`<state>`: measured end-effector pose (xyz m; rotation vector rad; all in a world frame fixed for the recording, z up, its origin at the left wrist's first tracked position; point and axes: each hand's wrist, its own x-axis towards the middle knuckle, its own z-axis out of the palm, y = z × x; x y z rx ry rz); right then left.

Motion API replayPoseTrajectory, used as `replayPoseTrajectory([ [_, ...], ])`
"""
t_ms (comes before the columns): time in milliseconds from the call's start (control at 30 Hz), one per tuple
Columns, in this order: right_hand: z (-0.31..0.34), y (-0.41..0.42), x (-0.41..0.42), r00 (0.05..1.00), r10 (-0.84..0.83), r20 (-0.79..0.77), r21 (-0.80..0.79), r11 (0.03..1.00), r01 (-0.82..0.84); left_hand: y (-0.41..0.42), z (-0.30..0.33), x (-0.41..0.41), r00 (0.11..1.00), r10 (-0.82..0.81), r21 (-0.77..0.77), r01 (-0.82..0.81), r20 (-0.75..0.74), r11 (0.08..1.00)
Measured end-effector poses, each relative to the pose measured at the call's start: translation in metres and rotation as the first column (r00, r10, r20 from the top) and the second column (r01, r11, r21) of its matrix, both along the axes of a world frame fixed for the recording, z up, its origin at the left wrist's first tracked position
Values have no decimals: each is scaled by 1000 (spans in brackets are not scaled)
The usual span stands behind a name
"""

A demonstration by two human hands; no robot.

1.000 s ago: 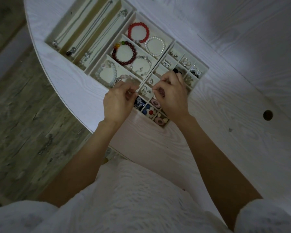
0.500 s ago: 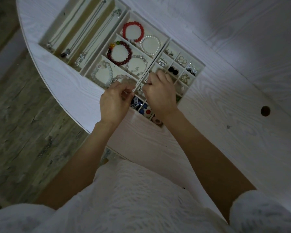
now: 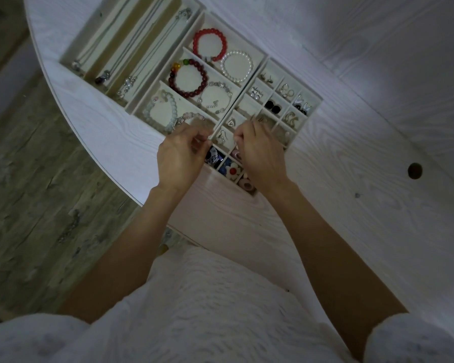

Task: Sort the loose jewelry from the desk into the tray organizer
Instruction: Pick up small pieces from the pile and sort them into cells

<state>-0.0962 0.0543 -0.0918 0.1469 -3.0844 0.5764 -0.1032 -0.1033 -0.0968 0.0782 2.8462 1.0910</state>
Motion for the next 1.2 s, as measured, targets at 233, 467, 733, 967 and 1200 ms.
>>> replayPoseTrajectory([
  [233, 6, -1, -3, 1000, -7, -12, -213, 977, 4, -16, 2, 9, 998, -70, -31, 69, -7, 997],
  [467, -3, -6, -3, 999, -12, -36, -248, 969, 3, -15, 0, 23, 999, 49, 5, -50, 15, 999],
  [733, -3, -12, -2, 1000, -24, -20, -140, 990, 21, -14, 1, 19, 998, 46, 17, -46, 37, 999],
  [967, 8, -18, -4, 994, -105, -29, -55, 993, 103, -15, 3, 19, 998, 41, 22, -42, 42, 999],
  [1200, 2, -28, -10, 988, -155, 6, 226, 963, 150, -16, 2, 19, 997, 59, 34, -61, 49, 998],
])
